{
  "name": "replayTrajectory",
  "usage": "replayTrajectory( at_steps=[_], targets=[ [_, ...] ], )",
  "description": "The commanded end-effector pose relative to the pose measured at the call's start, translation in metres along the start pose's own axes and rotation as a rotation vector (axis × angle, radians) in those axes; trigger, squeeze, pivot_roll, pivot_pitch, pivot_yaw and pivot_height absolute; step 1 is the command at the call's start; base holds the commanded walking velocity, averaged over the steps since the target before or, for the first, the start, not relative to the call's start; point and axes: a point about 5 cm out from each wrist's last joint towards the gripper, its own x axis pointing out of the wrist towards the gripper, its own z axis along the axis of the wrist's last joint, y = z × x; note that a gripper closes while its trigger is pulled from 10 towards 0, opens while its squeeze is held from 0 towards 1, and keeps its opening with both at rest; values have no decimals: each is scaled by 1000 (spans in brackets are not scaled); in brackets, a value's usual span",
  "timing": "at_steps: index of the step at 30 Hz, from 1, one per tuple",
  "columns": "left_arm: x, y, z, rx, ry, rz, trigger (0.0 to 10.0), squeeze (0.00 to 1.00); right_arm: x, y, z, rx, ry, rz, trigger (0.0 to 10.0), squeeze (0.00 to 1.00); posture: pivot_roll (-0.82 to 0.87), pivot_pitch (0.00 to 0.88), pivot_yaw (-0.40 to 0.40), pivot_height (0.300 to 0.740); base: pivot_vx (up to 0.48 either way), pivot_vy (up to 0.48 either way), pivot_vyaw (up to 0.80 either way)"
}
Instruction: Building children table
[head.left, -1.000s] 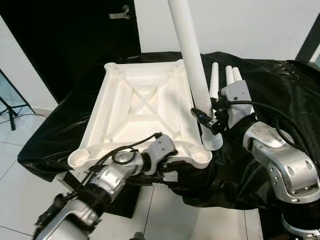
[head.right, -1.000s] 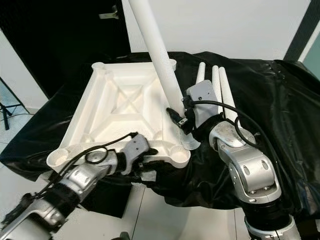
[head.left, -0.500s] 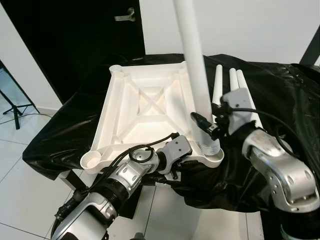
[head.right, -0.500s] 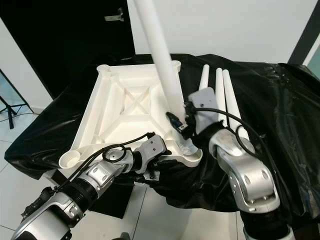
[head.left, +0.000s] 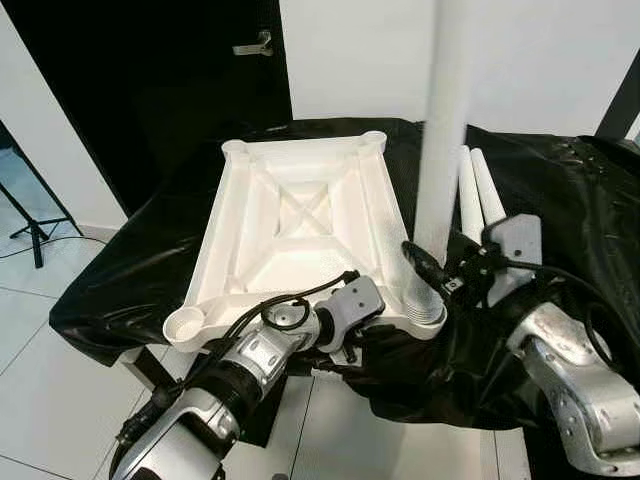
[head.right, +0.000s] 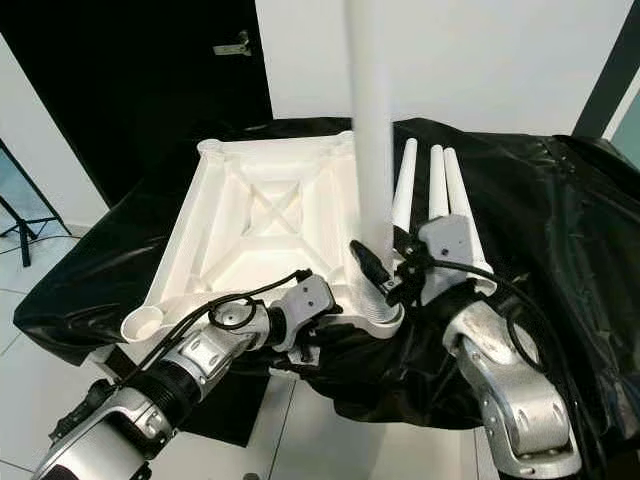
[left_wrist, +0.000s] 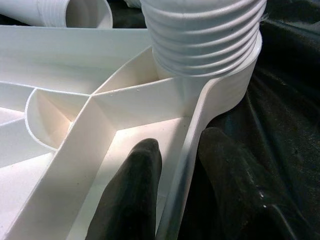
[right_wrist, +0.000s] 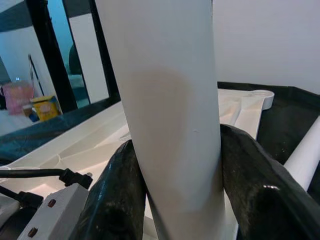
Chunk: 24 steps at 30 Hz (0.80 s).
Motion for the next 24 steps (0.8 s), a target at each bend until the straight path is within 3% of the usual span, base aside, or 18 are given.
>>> replayTrajectory(
  at_steps=[1, 7, 15, 24],
  targets=[
    [-1, -4, -14, -20, 51, -15, 10000, 0, -8, 0, -38, 71, 178, -14, 10000, 0, 117, 0, 44, 740, 0, 0, 0],
    [0, -4, -13, -18, 49, -20, 10000, 0, -10, -8, -40, 52, 179, -26, 10000, 0, 109, 0, 51, 740, 0, 0, 0],
    [0, -2, -12, -17, 40, -15, 10000, 0, -7, -29, -37, -41, 176, 28, 10000, 0, 121, 0, 41, 740, 0, 0, 0],
    [-2, -2, -14, -29, 38, 2, 10000, 0, -4, -30, -37, -57, 163, 141, 10000, 0, 143, 0, 30, 740, 0, 0, 0]
  ],
)
